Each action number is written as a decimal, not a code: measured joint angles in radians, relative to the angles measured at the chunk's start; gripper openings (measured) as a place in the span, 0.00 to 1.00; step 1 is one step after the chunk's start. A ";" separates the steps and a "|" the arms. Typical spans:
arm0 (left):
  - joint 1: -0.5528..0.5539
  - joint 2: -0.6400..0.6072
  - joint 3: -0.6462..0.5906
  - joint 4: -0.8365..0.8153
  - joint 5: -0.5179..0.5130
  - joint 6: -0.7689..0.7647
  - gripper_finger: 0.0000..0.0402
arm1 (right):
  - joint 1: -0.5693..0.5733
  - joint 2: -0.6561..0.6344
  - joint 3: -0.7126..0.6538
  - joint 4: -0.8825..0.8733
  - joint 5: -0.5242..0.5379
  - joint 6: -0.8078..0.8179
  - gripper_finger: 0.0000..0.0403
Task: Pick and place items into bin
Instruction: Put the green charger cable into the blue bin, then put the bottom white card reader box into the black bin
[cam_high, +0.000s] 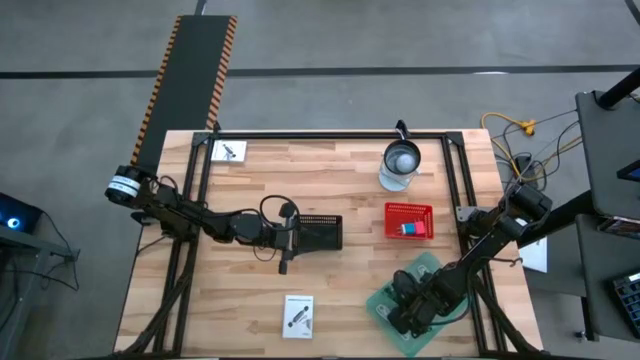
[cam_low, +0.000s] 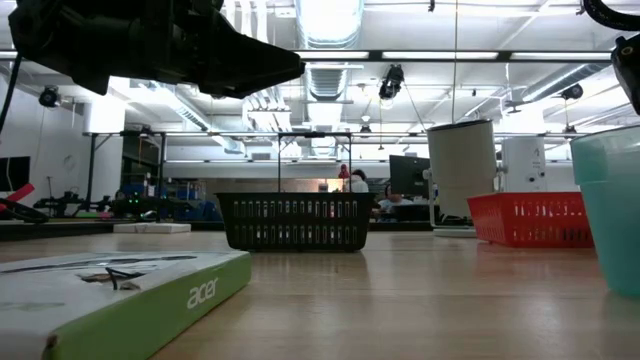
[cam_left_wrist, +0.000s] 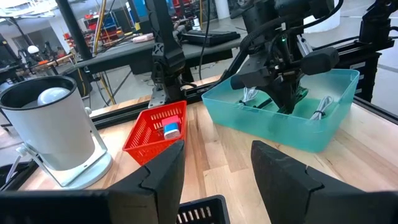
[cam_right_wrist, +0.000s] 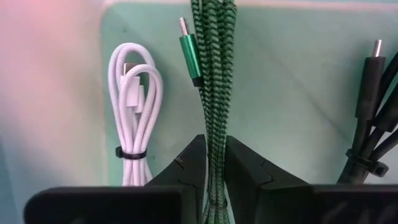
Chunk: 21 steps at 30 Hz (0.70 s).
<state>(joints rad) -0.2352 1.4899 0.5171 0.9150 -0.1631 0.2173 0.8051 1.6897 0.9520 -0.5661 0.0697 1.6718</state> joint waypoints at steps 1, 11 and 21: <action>0.000 0.000 0.000 0.000 0.000 0.000 0.42 | 0.000 0.000 0.001 0.001 -0.001 0.000 0.11; 0.000 0.000 0.000 -0.001 0.000 0.000 0.42 | -0.001 -0.003 0.031 0.000 0.000 -0.073 0.28; 0.000 0.000 -0.001 -0.008 0.000 0.000 0.42 | 0.000 -0.021 0.107 0.012 0.084 -0.454 0.22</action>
<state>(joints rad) -0.2348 1.4899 0.5163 0.9075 -0.1627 0.2170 0.8047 1.6691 1.0588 -0.5537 0.1534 1.2177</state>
